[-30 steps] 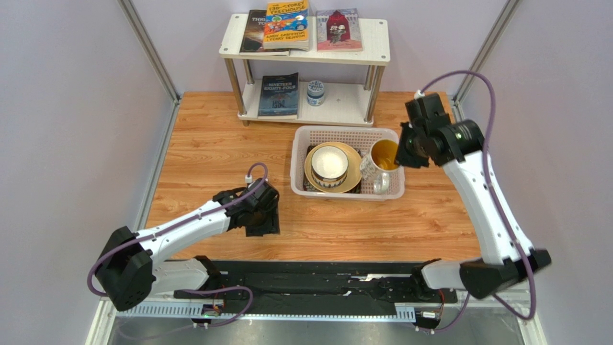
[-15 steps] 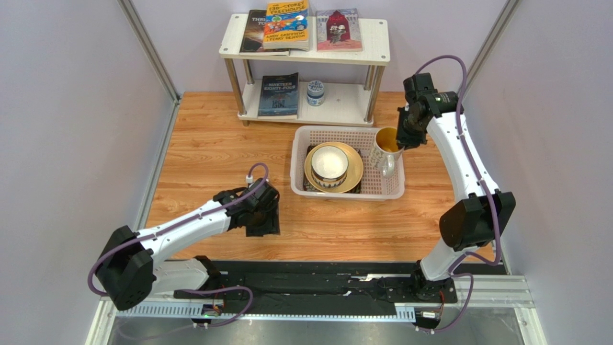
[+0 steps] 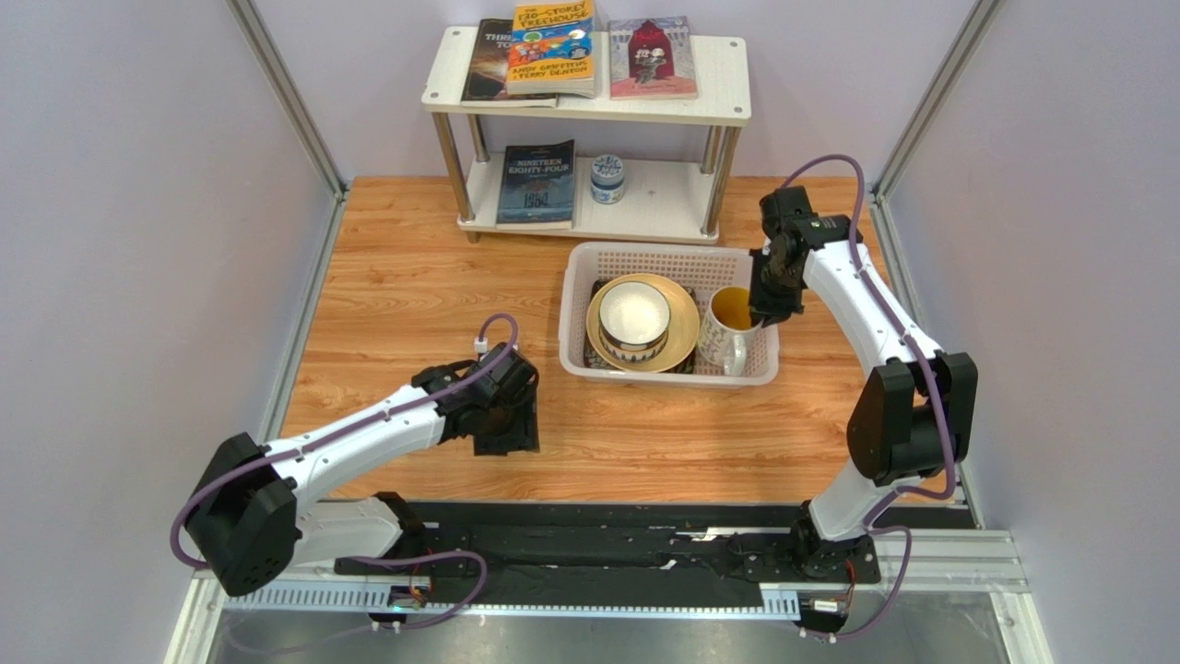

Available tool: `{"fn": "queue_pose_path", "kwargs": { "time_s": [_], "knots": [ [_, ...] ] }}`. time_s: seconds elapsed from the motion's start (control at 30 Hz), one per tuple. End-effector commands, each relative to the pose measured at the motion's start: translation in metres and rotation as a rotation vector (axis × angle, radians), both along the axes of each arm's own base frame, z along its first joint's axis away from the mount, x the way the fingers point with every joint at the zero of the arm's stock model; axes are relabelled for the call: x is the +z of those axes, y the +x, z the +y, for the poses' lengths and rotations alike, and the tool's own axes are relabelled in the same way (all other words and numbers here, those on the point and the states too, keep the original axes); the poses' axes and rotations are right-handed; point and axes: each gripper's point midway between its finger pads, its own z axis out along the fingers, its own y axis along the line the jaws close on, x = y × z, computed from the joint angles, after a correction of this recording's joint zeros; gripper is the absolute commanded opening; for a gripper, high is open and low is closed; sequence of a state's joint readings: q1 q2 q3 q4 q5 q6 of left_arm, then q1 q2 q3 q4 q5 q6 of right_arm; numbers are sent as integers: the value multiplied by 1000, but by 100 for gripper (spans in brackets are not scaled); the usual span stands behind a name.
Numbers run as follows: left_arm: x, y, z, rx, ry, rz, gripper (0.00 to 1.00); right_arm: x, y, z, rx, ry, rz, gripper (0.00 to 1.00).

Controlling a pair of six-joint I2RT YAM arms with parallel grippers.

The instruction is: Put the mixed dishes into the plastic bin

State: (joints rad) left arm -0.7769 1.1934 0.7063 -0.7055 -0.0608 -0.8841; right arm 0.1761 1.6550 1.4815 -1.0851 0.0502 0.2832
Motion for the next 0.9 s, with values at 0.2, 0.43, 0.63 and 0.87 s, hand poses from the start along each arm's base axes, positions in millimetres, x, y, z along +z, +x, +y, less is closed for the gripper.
{"fn": "queue_pose_path", "kwargs": {
  "time_s": [0.2,0.43,0.63,0.87],
  "knots": [
    [9,10,-7,-3,-21,-29,61,14,15,7,-9,40,-132,0],
    [10,10,-8,-1,-22,-31,61,10,19,-3,-51,-9,-142,0],
    [10,10,-7,-1,-21,-30,61,5,22,1,-42,-3,-119,0],
    [10,10,-7,0,-22,-30,61,-10,19,7,-53,3,-78,7]
  ]
}}
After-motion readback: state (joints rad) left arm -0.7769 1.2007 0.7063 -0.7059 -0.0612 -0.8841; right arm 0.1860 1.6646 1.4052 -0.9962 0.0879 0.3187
